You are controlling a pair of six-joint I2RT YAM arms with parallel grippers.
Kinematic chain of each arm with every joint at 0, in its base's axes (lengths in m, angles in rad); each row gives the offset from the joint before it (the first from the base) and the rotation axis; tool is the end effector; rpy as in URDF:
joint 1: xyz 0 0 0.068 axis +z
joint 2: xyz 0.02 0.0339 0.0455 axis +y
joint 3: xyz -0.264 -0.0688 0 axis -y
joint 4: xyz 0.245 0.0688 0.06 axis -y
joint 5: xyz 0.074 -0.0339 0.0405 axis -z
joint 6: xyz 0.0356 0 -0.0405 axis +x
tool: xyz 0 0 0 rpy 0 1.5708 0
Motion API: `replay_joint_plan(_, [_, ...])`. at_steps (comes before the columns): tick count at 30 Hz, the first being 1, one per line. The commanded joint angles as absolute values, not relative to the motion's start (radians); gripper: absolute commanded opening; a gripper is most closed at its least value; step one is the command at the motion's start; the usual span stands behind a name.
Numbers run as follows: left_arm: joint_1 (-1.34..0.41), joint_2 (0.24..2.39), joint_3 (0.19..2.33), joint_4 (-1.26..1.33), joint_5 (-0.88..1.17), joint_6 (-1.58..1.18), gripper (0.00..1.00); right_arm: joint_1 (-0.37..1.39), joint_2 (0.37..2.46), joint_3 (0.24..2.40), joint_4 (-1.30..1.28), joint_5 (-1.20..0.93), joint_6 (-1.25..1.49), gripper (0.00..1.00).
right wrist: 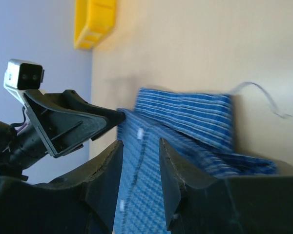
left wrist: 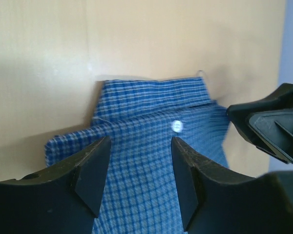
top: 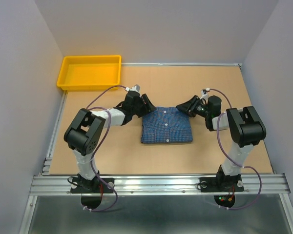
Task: Fold and stack the long sleeve shirts
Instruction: Fold the shirt
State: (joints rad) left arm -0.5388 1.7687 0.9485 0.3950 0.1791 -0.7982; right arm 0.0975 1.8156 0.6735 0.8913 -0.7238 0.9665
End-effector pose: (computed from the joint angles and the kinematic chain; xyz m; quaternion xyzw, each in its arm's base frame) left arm 0.3248 -0.2016 0.1891 -0.0602 0.8363 -0.3936 0.3770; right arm 0.3340 0.0564 0.1468 0.1141 0.7616 0.5319 0.3523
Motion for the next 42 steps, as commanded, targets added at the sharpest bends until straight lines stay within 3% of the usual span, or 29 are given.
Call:
replay_joint_plan(1, [-0.515, 1.85, 1.014, 0.382, 0.181, -0.767, 0.63, 0.08, 1.907, 0.695, 0.908, -0.693, 0.925, 0.41])
replay_joint_plan(8, [-0.451, 1.934, 1.149, 0.328, 0.18, -0.714, 0.63, 0.009, 1.977, 0.73, 0.927, -0.702, 0.908, 0.4])
replay_joint_plan(12, [-0.456, 1.858, 1.189, 0.23, 0.137, -0.678, 0.66, 0.009, 1.85, 0.744, 0.888, -0.726, 0.952, 0.4])
replay_joint_plan(17, [-0.524, 1.622, 1.062, 0.206, 0.152, -0.732, 0.74, 0.067, 1.611, 0.67, 0.823, -0.738, 0.997, 0.41])
replay_joint_plan(23, [-0.701, 1.517, 0.944, 0.227, 0.117, -0.862, 0.7, 0.256, 1.468, 0.581, 0.775, -0.625, 1.008, 0.41])
replay_joint_plan(26, [-0.718, 1.551, 0.833, 0.319, 0.129, -0.938, 0.63, 0.334, 1.514, 0.565, 0.785, -0.572, 0.988, 0.41])
replay_joint_plan(33, [-0.692, 1.649, 0.597, 0.492, 0.136, -1.07, 0.52, 0.356, 1.802, 0.468, 1.087, -0.56, 1.051, 0.4])
replay_joint_plan(38, [-0.631, 1.646, 0.537, 0.515, 0.156, -1.075, 0.52, 0.339, 1.91, 0.404, 1.147, -0.531, 1.035, 0.4])
replay_joint_plan(42, [-0.62, 1.554, 0.532, 0.497, 0.167, -1.051, 0.52, 0.313, 1.833, 0.385, 1.147, -0.566, 1.052, 0.4])
